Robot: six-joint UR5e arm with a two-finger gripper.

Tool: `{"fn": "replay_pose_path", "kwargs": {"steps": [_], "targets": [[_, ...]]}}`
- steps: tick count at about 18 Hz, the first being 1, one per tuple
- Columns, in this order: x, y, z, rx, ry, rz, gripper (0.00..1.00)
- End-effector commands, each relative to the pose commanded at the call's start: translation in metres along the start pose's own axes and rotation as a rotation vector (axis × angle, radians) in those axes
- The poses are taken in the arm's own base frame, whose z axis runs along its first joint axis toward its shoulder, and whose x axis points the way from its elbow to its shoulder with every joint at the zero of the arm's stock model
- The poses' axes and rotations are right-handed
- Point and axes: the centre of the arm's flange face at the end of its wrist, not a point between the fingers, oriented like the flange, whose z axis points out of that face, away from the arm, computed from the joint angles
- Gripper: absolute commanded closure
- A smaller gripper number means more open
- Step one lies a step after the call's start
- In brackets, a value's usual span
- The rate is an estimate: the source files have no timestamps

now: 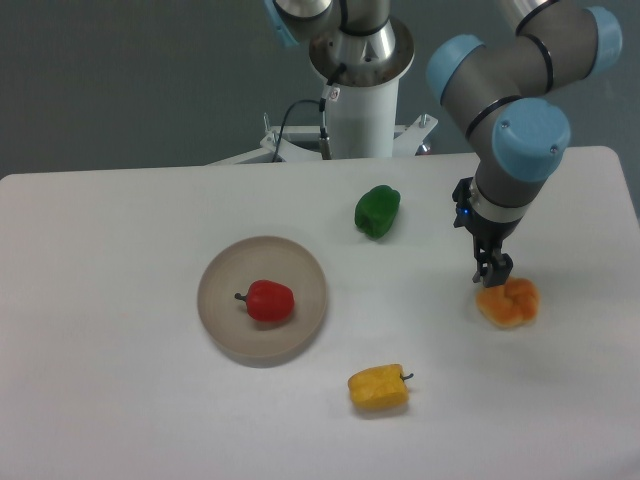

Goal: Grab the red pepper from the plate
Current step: 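Move the gripper from beside the orange pepper over the red pepper on the plate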

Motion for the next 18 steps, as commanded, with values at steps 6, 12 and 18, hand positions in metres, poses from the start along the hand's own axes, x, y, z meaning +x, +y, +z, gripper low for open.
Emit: {"fn": "replay_pose_path", "kwargs": {"steps": [6, 12, 18], "targets": [[0.004, -0.030, 0.001, 0.048, -0.006, 0.010, 0.00], [0.021, -0.111, 0.011, 0.060, 0.022, -0.043, 0.00], [0.063, -0.250, 0.059, 0.042, -0.020, 0.105, 0.00]]}}
